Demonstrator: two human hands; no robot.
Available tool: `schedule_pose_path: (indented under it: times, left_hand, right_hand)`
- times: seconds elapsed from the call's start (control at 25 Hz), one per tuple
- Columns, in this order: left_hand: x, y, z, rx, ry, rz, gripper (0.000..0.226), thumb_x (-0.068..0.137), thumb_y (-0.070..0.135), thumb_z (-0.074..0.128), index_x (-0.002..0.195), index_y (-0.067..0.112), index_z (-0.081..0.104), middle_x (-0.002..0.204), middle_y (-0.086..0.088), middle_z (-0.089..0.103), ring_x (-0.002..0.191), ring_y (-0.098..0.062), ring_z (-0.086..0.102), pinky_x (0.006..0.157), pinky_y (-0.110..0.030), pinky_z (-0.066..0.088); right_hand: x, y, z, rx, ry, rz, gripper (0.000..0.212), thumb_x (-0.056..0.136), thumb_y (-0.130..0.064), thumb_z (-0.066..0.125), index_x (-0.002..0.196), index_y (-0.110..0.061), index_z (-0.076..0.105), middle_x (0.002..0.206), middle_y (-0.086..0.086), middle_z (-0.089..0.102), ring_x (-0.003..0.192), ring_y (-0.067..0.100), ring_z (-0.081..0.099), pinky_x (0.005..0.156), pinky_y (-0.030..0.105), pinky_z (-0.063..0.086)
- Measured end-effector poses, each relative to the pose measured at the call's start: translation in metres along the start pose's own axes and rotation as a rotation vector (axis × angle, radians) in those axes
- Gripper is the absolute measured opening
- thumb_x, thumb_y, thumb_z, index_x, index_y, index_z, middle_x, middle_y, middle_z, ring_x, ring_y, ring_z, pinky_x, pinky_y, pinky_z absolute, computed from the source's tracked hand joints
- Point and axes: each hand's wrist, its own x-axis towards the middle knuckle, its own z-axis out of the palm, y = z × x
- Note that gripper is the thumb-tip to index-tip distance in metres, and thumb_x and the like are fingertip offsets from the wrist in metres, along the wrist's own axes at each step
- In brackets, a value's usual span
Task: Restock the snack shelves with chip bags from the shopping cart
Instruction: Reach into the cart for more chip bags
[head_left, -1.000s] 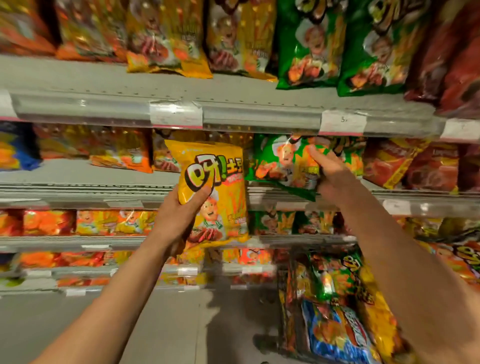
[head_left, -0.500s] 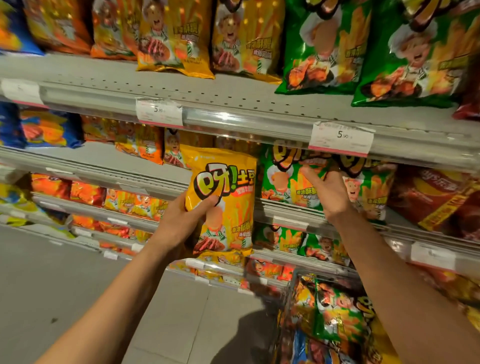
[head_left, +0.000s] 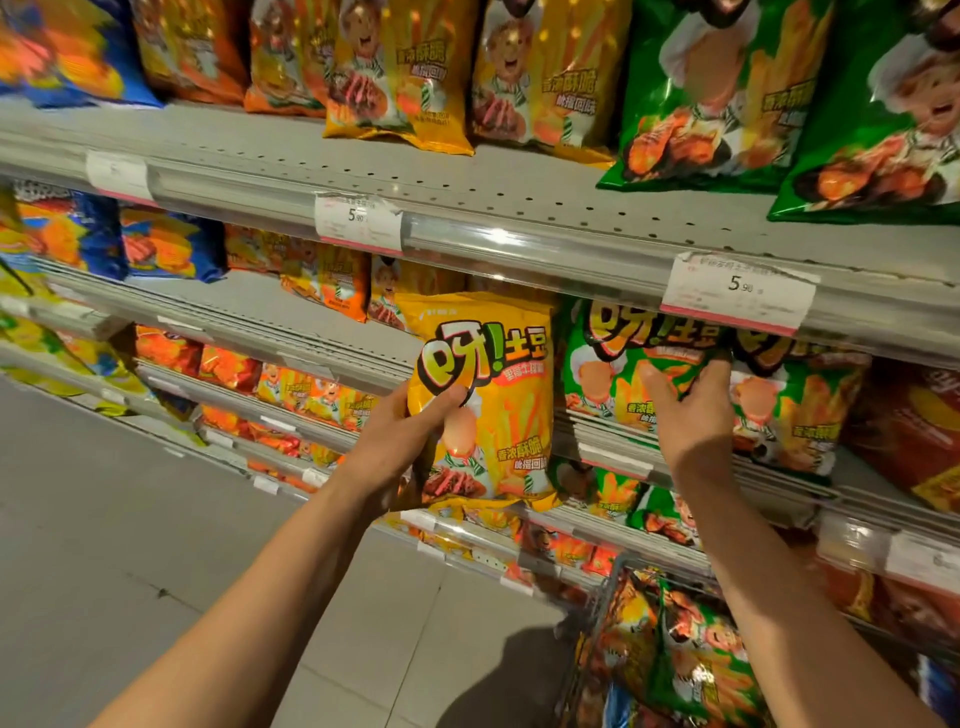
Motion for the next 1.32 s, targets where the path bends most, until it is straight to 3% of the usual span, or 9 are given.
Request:
schedule_pose_path:
  times: [0.24, 0.32, 0.4, 0.64, 0.76, 0.84, 1.0, 1.12, 1.32]
  left_hand:
    - [0.009, -0.003, -0.030, -0.042, -0.005, -0.022, 0.032, 0.091, 0.036, 0.071, 0.115, 0.015, 0.069, 0.100, 0.002, 0.077, 0.092, -0.013, 0.070, 0.079, -0.023, 0.056]
    - [0.018, -0.001, -0.048, 0.002, 0.002, 0.015, 0.028, 0.093, 0.036, 0.069, 0.109, 0.013, 0.069, 0.086, 0.007, 0.075, 0.075, -0.007, 0.067, 0.059, -0.011, 0.049]
    - [0.031, 0.006, -0.072, 0.013, 0.003, 0.048, 0.023, 0.095, 0.033, 0.068, 0.106, 0.013, 0.069, 0.075, 0.014, 0.073, 0.059, 0.000, 0.064, 0.045, -0.007, 0.043]
    - [0.097, 0.041, -0.137, -0.111, -0.081, 0.119, 0.016, 0.096, 0.027, 0.067, 0.109, 0.018, 0.067, 0.076, 0.021, 0.075, 0.071, 0.009, 0.069, 0.056, -0.005, 0.048]
    - [0.128, 0.055, -0.133, -0.111, -0.145, 0.181, 0.027, 0.098, 0.030, 0.066, 0.107, 0.005, 0.064, 0.071, 0.013, 0.073, 0.063, 0.000, 0.067, 0.055, -0.015, 0.049]
    - [0.137, 0.059, -0.108, -0.107, -0.238, 0.179, 0.036, 0.097, 0.032, 0.066, 0.118, 0.003, 0.060, 0.088, 0.002, 0.077, 0.071, -0.010, 0.070, 0.060, -0.026, 0.056]
    - [0.145, 0.055, -0.043, -0.051, -0.398, 0.250, 0.034, 0.095, 0.030, 0.068, 0.126, 0.020, 0.056, 0.108, 0.012, 0.067, 0.086, 0.014, 0.064, 0.062, -0.006, 0.050]
    - [0.149, 0.041, -0.021, 0.103, -0.400, 0.241, 0.056, 0.094, 0.045, 0.067, 0.141, 0.029, 0.043, 0.137, 0.001, 0.057, 0.116, -0.009, 0.063, 0.084, -0.022, 0.059]
    - [0.169, 0.025, -0.030, 0.291, -0.371, 0.293, 0.065, 0.088, 0.052, 0.070, 0.143, 0.027, 0.045, 0.141, 0.001, 0.057, 0.125, -0.025, 0.057, 0.091, -0.031, 0.048]
  right_hand:
    - [-0.035, -0.031, 0.010, -0.050, 0.320, -0.283, 0.050, 0.089, -0.022, 0.071, 0.130, -0.011, 0.044, 0.125, -0.008, 0.047, 0.119, 0.013, 0.045, 0.098, 0.022, 0.033]
    - [-0.042, -0.045, 0.022, -0.134, 0.357, -0.410, 0.051, 0.089, -0.021, 0.067, 0.135, -0.008, 0.047, 0.132, 0.015, 0.047, 0.124, 0.032, 0.043, 0.104, 0.035, 0.036]
    - [-0.044, -0.060, 0.045, -0.126, 0.299, -0.476, 0.039, 0.090, -0.018, 0.065, 0.127, -0.013, 0.054, 0.121, 0.015, 0.053, 0.112, 0.035, 0.052, 0.096, 0.045, 0.044]
    - [-0.060, -0.104, 0.148, -0.149, -0.068, -0.246, 0.026, 0.097, -0.015, 0.064, 0.122, -0.013, 0.064, 0.117, 0.001, 0.067, 0.107, 0.014, 0.063, 0.098, 0.031, 0.049]
    - [-0.069, -0.118, 0.176, -0.141, -0.131, -0.156, 0.038, 0.099, -0.041, 0.054, 0.132, -0.022, 0.058, 0.122, -0.009, 0.067, 0.110, 0.000, 0.061, 0.095, 0.017, 0.046]
    - [-0.073, -0.117, 0.179, -0.142, -0.093, -0.104, 0.043, 0.100, -0.048, 0.051, 0.137, -0.028, 0.051, 0.123, -0.012, 0.066, 0.112, -0.004, 0.061, 0.094, 0.012, 0.045]
    - [-0.067, -0.110, 0.163, -0.328, 0.267, -0.090, 0.027, 0.102, -0.017, 0.053, 0.128, -0.010, 0.054, 0.107, 0.017, 0.066, 0.100, 0.035, 0.063, 0.087, 0.051, 0.051]
    - [-0.074, -0.114, 0.163, -0.221, 0.199, -0.066, 0.017, 0.103, -0.004, 0.050, 0.116, -0.010, 0.059, 0.105, 0.008, 0.068, 0.104, 0.024, 0.060, 0.086, 0.032, 0.053]
    - [-0.098, -0.093, 0.160, -0.560, 0.011, 0.019, 0.071, 0.094, -0.018, 0.068, 0.155, -0.021, 0.032, 0.144, 0.004, 0.053, 0.131, 0.021, 0.051, 0.103, 0.031, 0.046]
